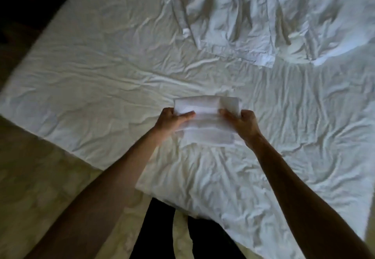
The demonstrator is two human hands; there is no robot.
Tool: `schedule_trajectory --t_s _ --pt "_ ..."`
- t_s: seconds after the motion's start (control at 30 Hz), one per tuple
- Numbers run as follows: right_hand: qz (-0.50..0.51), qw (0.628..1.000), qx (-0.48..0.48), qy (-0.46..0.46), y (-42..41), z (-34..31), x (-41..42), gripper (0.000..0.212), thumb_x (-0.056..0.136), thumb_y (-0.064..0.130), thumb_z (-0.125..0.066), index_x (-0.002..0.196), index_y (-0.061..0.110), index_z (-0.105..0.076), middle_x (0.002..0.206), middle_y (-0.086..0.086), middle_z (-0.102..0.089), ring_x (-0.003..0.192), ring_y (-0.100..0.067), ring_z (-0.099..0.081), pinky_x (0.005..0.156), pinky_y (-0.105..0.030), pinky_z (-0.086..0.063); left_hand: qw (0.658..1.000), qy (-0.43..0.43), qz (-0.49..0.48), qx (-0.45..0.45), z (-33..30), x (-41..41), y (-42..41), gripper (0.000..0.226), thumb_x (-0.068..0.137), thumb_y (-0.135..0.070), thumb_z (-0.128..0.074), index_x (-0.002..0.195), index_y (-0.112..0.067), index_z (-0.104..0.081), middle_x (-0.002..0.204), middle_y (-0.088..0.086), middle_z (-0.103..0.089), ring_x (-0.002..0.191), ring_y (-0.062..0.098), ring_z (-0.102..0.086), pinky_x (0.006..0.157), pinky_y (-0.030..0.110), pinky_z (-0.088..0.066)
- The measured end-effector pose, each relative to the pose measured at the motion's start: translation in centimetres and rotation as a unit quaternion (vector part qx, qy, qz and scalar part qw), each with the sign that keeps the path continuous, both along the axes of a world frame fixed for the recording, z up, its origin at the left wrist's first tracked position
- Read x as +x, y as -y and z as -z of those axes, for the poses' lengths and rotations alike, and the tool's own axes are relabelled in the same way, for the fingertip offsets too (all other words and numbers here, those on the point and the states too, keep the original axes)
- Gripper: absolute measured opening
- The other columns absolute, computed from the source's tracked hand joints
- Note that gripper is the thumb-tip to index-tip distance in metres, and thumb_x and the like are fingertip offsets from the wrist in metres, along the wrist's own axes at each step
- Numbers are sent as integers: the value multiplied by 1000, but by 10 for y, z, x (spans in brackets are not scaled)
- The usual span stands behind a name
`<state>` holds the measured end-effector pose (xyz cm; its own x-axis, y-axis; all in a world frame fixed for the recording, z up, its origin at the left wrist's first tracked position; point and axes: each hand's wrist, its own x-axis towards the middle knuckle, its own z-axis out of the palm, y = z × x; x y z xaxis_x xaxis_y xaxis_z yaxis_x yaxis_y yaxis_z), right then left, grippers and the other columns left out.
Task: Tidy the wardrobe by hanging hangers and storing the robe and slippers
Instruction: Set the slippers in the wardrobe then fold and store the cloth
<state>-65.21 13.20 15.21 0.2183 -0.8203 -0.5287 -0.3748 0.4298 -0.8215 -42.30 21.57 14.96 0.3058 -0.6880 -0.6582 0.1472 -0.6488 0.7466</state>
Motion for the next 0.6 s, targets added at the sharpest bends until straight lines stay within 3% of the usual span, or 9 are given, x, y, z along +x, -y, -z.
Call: schedule_trajectory --t_s 0.1,0.17,0.3,0.47,0.6 --pt "-57 998 -4 33 -24 -58 34 38 76 39 -86 68 5 -72 64 6 -64 64 -7 -61 57 -26 -47 998 18 -66 -15 -61 18 -50 11 79 -20 -85 79 -13 -76 71 -3 -75 68 8 -72 64 24 -55" --pt "-105 993 -5 55 -46 -89 59 26 80 29 -84 67 10 -72 60 10 -63 59 -3 -59 53 -22 -46 993 34 -107 -23 -94 31 -91 12 81 -22 -83 80 -14 -74 64 -7 -73 62 4 -70 55 20 -53" --pt "-202 977 -9 60 -96 -141 125 24 80 27 -84 73 7 -74 57 11 -63 54 0 -58 49 -17 -45 975 50 -211 -41 -139 65 -181 19 76 -28 -87 85 -16 -76 79 -2 -77 76 15 -75 66 32 -60" --pt "-309 950 -5 48 -186 -177 216 34 75 39 -86 80 8 -76 74 -1 -73 67 -10 -69 61 -28 -54 934 71 -345 -64 -180 109 -303 28 75 -35 -87 96 -20 -75 87 -13 -74 76 -1 -70 64 19 -56" --pt "-393 918 -28 44 -275 -196 298 24 79 34 -83 80 12 -74 59 11 -68 54 3 -64 49 -18 -48 890 80 -441 -87 -190 151 -412 48 65 -42 -93 101 -14 -79 99 2 -78 93 18 -75 84 38 -60"
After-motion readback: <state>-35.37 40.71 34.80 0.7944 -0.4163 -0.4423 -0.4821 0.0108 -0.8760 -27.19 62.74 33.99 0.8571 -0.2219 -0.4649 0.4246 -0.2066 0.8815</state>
